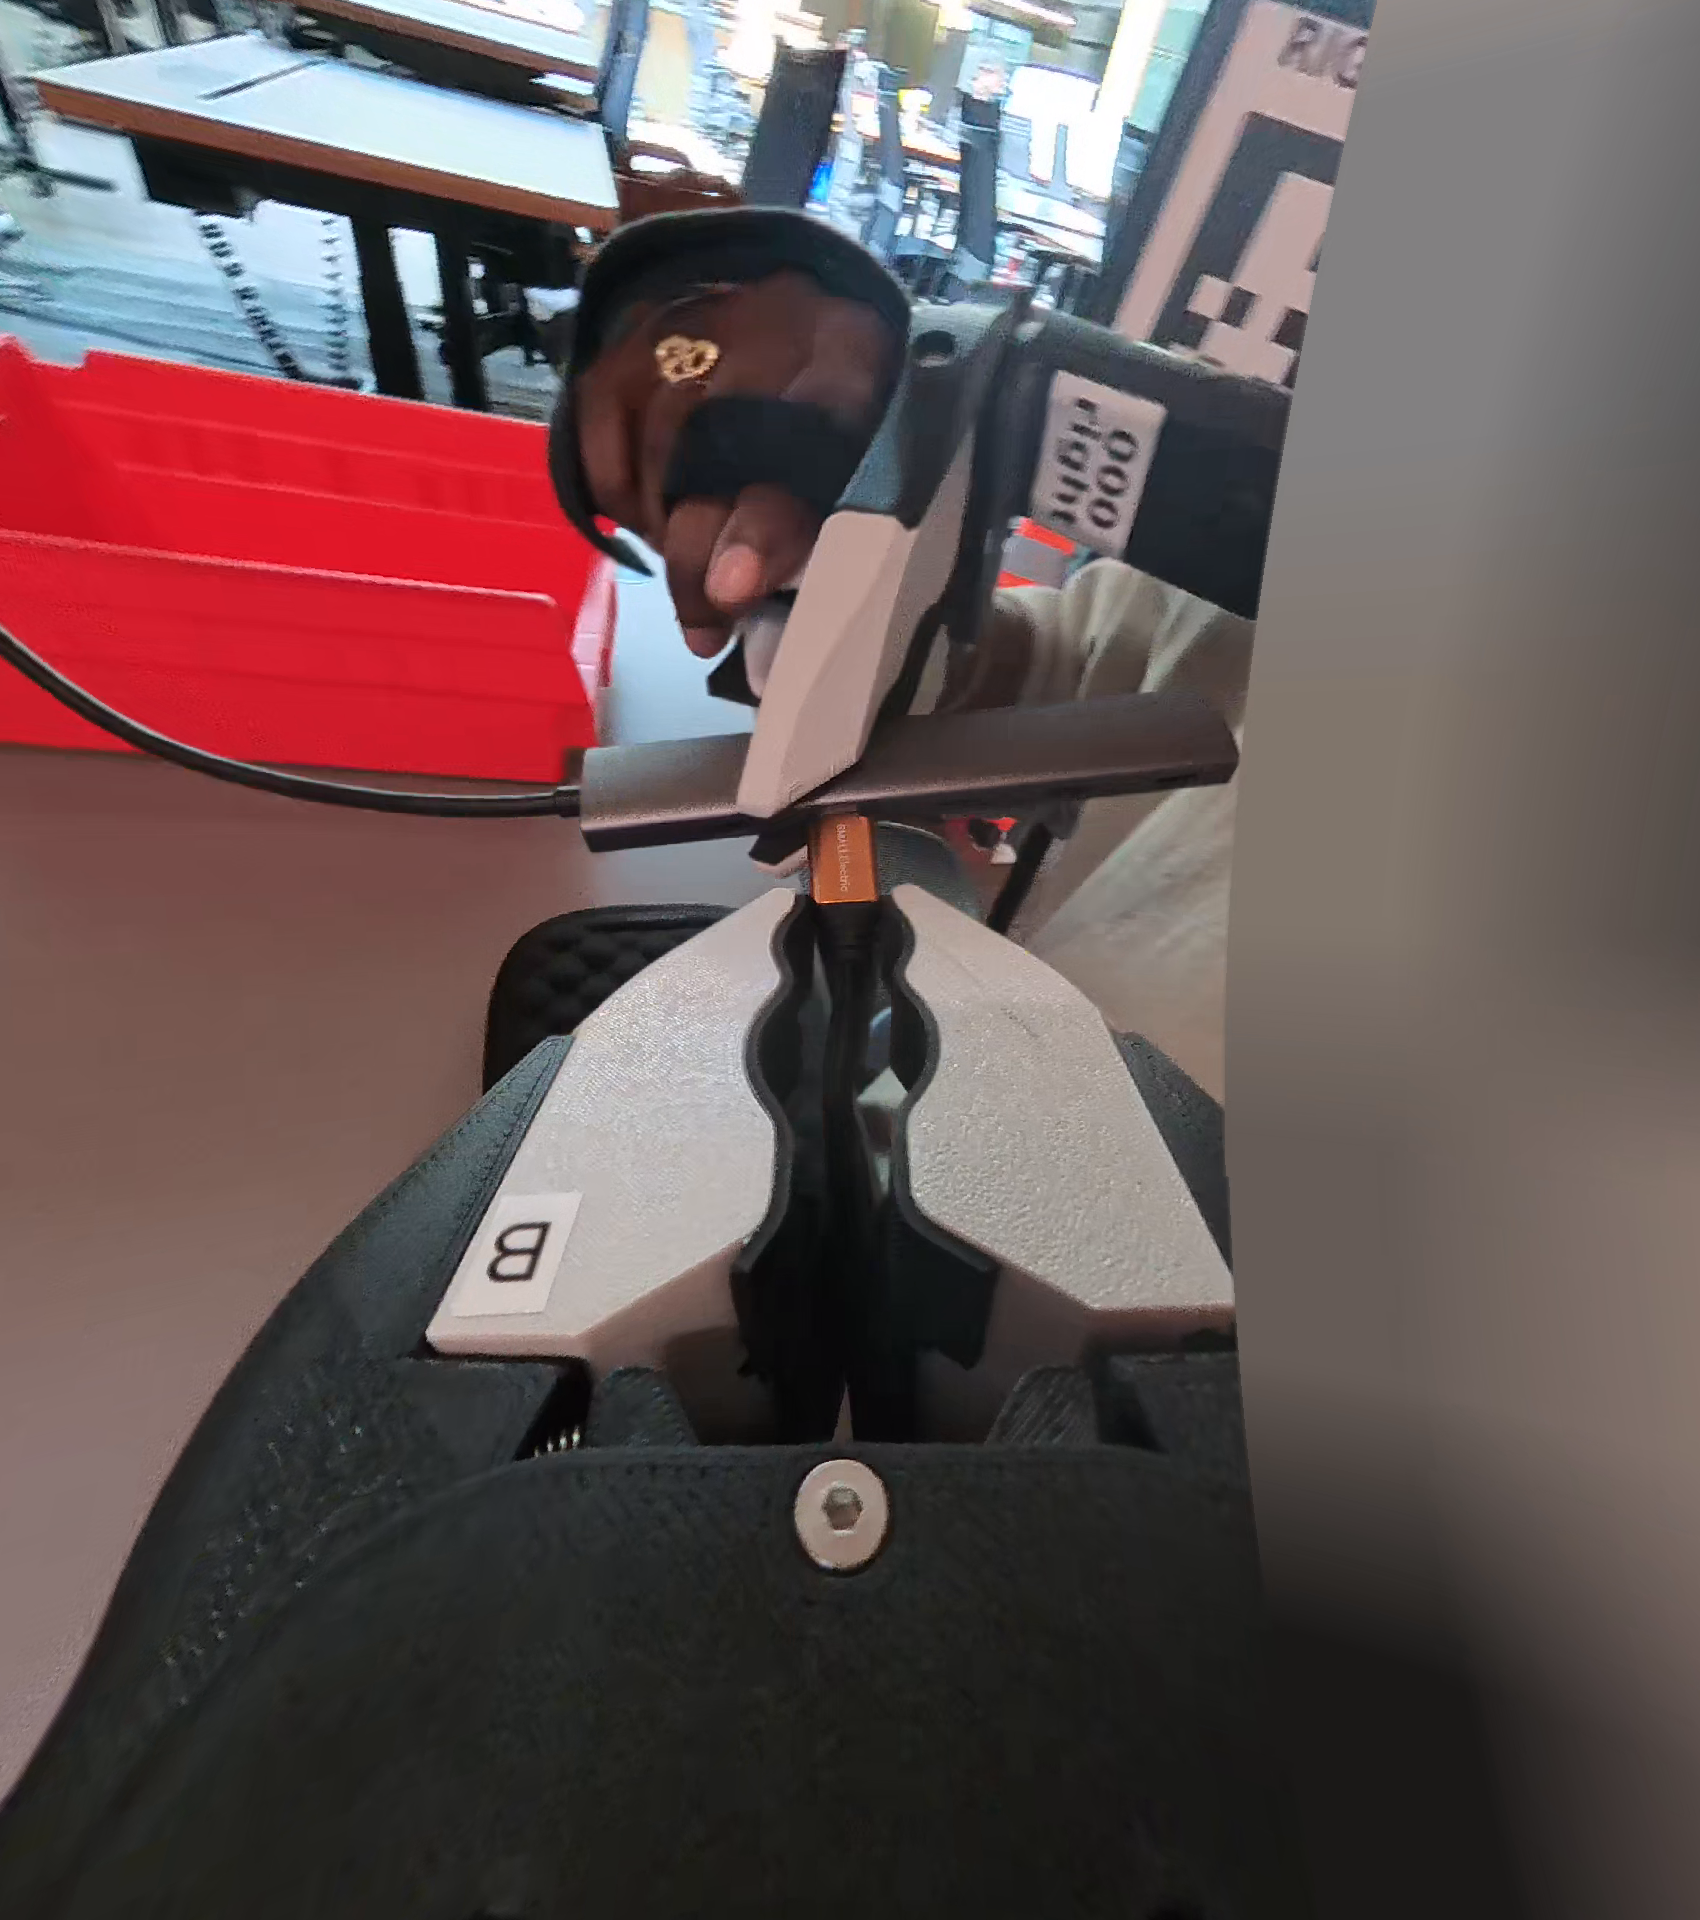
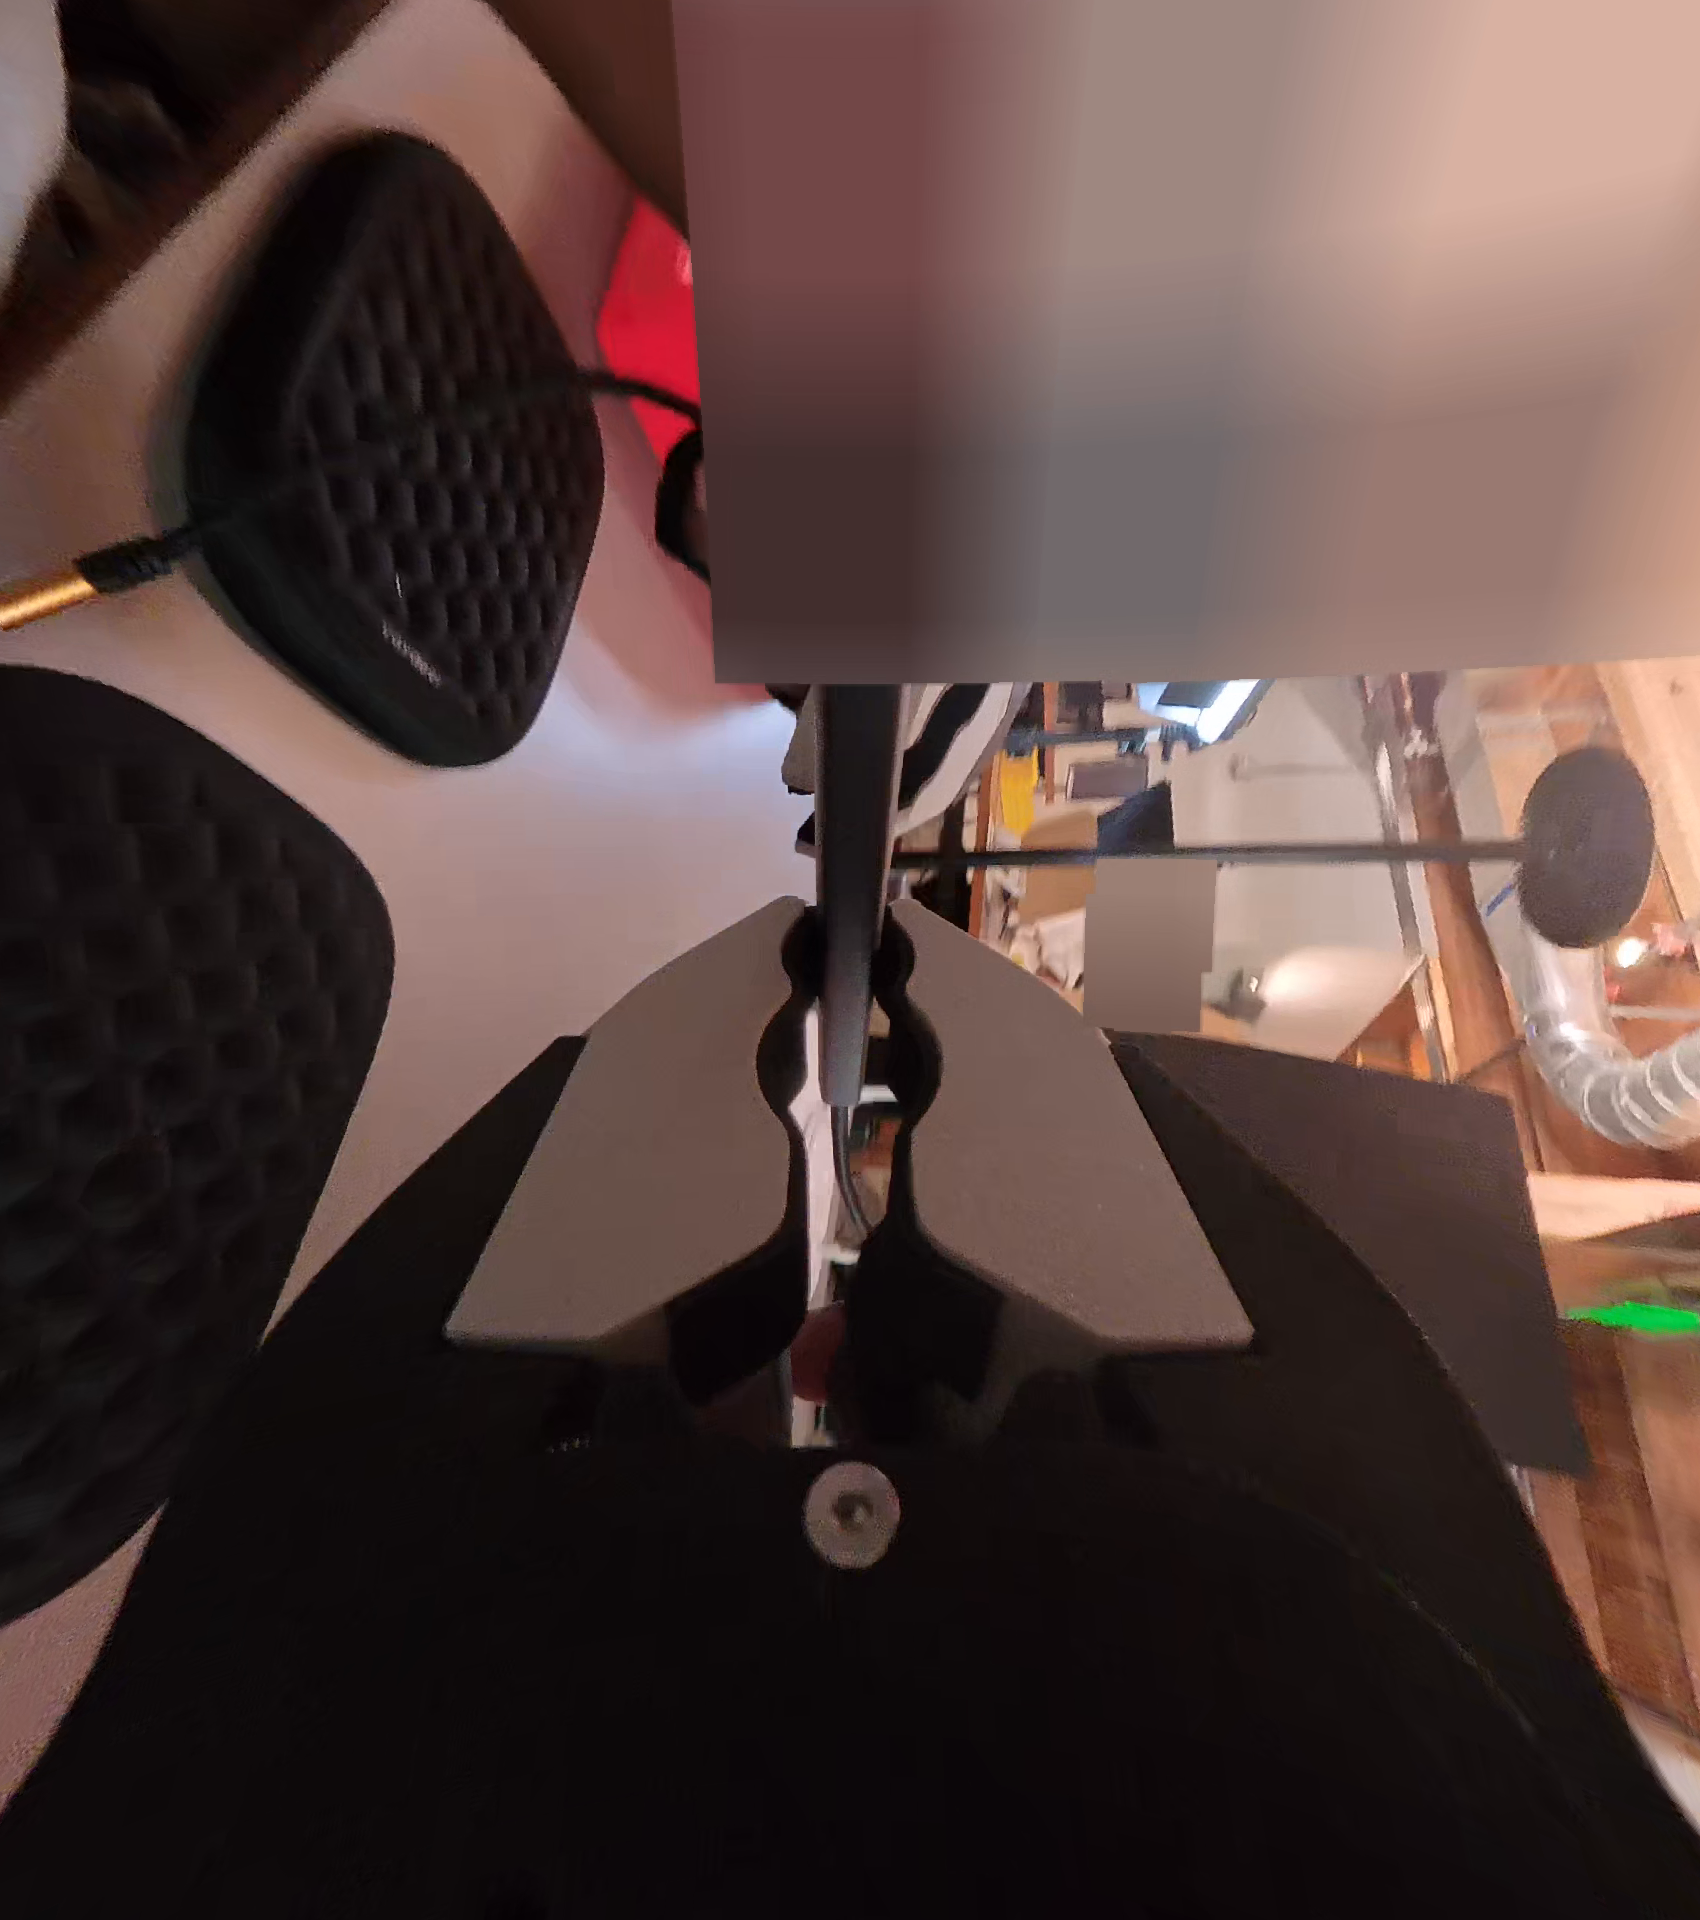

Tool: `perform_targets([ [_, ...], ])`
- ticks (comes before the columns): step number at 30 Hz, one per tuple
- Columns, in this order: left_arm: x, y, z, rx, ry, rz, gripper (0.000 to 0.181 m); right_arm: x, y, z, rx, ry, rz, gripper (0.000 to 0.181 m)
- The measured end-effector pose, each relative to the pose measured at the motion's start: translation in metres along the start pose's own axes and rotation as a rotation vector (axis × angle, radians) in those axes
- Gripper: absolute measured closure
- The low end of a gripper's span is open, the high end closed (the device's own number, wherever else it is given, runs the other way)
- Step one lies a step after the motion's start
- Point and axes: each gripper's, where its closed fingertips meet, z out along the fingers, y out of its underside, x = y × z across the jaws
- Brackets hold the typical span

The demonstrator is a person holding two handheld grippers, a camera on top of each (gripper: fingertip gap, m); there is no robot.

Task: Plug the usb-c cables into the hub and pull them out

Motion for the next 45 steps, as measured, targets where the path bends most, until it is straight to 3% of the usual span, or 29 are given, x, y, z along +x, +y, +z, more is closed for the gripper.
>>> perform_targets([
  [7, -0.03, 0.012, 0.01, -0.072, -0.253, -0.005, 0.171, -0.016, 0.039, 0.015, -0.327, -0.059, -0.053, 0.171],
  [12, -0.054, 0.013, 0.009, -0.054, -0.421, -0.013, 0.171, -0.016, 0.061, 0.021, -0.477, -0.012, -0.042, 0.172],
  [15, -0.07, 0.019, 0.008, -0.11, -0.54, 0.026, 0.171, -0.021, 0.072, 0.027, -0.54, -0.014, -0.049, 0.173],
  [23, -0.072, 0.028, 0.008, -0.123, -0.457, 0.04, 0.17, -0.025, 0.072, 0.034, -0.488, -0.015, -0.036, 0.172],
  [25, -0.069, 0.024, 0.006, -0.073, -0.429, 0.073, 0.17, -0.02, 0.069, 0.035, -0.455, 0.014, -0.035, 0.171],
  [27, -0.064, 0.009, -0.002, 0.048, -0.414, 0.123, 0.15, -0.006, 0.076, 0.03, -0.484, 0.08, -0.022, 0.171],
  [28, -0.062, -0.002, -0.011, 0.129, -0.435, 0.178, 0.133, 0.003, 0.084, 0.024, -0.524, 0.125, -0.014, 0.171],
  [30, -0.058, -0.023, -0.038, 0.291, -0.529, 0.313, 0.119, 0.024, 0.101, 0.006, -0.587, 0.225, 0.023, 0.171],
  [33, -0.059, -0.036, -0.089, 0.497, -0.725, 0.42, 0.117, 0.058, 0.127, -0.034, -0.669, 0.387, 0.11, 0.171],
  [36, -0.069, -0.019, -0.121, 0.612, -0.807, 0.362, 0.117, 0.087, 0.153, -0.083, -0.721, 0.577, 0.299, 0.171],
  [41, -0.089, 0.007, -0.124, 0.722, -0.747, 0.187, 0.121, 0.113, 0.183, -0.163, -0.611, 0.884, 0.673, 0.171],
  [45, -0.087, 0.009, -0.115, 0.664, -0.718, 0.204, 0.125, 0.091, 0.212, -0.208, -0.563, 1.001, 0.937, 0.171],
])
